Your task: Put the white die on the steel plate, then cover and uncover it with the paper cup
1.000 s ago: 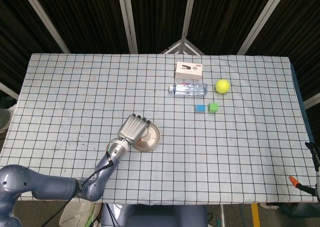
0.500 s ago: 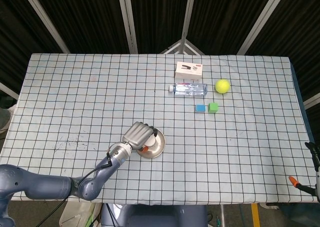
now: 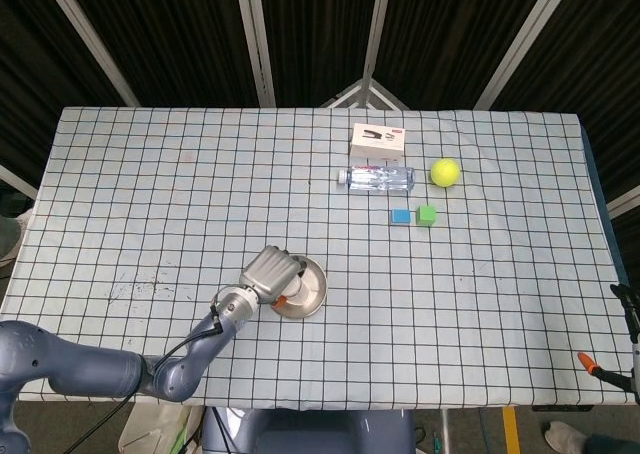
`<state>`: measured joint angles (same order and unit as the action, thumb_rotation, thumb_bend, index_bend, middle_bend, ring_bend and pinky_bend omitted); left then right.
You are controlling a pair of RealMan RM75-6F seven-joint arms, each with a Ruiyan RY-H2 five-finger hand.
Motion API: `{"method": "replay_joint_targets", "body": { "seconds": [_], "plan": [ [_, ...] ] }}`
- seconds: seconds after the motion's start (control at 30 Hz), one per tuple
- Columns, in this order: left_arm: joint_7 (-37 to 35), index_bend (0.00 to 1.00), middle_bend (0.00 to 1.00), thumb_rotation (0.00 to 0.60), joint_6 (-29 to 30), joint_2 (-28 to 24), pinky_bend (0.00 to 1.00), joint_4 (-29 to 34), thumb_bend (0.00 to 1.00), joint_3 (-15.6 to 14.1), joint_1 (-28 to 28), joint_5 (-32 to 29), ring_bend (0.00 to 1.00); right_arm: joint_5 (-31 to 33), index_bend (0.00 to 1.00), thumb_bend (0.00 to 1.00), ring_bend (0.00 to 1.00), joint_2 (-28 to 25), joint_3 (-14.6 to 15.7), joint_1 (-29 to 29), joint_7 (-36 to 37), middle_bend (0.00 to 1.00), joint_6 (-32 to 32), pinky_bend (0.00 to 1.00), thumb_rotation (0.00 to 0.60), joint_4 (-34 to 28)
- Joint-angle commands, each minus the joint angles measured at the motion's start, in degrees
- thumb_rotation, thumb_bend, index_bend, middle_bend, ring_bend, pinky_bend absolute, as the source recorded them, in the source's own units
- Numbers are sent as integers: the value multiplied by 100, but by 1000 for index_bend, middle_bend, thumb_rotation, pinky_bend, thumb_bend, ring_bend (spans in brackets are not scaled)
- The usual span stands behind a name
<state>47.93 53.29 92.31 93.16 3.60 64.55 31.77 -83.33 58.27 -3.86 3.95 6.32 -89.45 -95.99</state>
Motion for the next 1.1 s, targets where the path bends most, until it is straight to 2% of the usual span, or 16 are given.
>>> {"method": "replay_joint_targets", "body": {
  "seconds": [0.03,0.27,0.47,0.6,0.73,0.93,1.1],
  "plan": [
    [344,552,480,600,315,45,403,17,484,-106,140,-309,379,3,130,127,95,3,1,-3,-10,137,7,20,600,-5],
    [393,557,483,600,921,409,403,-595,488,-170,39,394,380,13,130,127,95,14,7,-16,-24,136,40,20,600,-8],
    [74,564,485,600,1020,745,403,-1197,488,-213,-108,1133,382,37,130,126,95,14,0,-18,-27,136,49,20,600,-8],
    [19,564,485,600,914,888,403,-1414,489,-214,-167,1283,382,55,130,126,96,-1,10,-24,-24,137,89,20,600,-26],
    [-45,565,485,600,816,942,403,-1494,489,-173,-219,1389,382,37,130,127,96,-12,12,-21,-21,136,73,20,600,-40],
    [-532,567,487,600,634,870,404,-1412,489,-118,-330,1821,385,45,130,126,95,-12,4,-21,-6,137,68,20,600,-35],
    [-1179,570,490,600,447,628,403,-1295,495,-149,-434,2528,389,31,130,127,95,-1,14,-28,-22,137,79,20,600,-37]
  ]
}}
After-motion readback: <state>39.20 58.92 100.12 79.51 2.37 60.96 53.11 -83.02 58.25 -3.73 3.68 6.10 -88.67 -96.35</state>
